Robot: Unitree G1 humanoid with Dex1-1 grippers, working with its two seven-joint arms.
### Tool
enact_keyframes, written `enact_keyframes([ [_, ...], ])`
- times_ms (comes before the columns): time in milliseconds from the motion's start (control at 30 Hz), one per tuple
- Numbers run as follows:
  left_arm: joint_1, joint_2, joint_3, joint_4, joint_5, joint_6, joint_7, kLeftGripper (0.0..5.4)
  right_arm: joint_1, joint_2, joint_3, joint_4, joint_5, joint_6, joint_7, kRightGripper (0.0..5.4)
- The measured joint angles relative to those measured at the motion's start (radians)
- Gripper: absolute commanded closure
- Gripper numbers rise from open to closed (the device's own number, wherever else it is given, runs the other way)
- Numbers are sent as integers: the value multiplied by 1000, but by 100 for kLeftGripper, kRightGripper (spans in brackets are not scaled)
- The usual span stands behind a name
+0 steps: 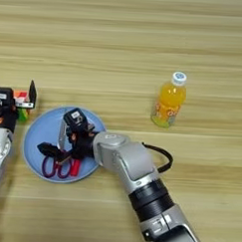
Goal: Move the objects on the table
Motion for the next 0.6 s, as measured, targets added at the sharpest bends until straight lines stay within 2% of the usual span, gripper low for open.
enact_keyframes([
  [600,0,-1,-5,-1,0,0,3,0,-38,25,-25,136,-23,-81,14,268],
])
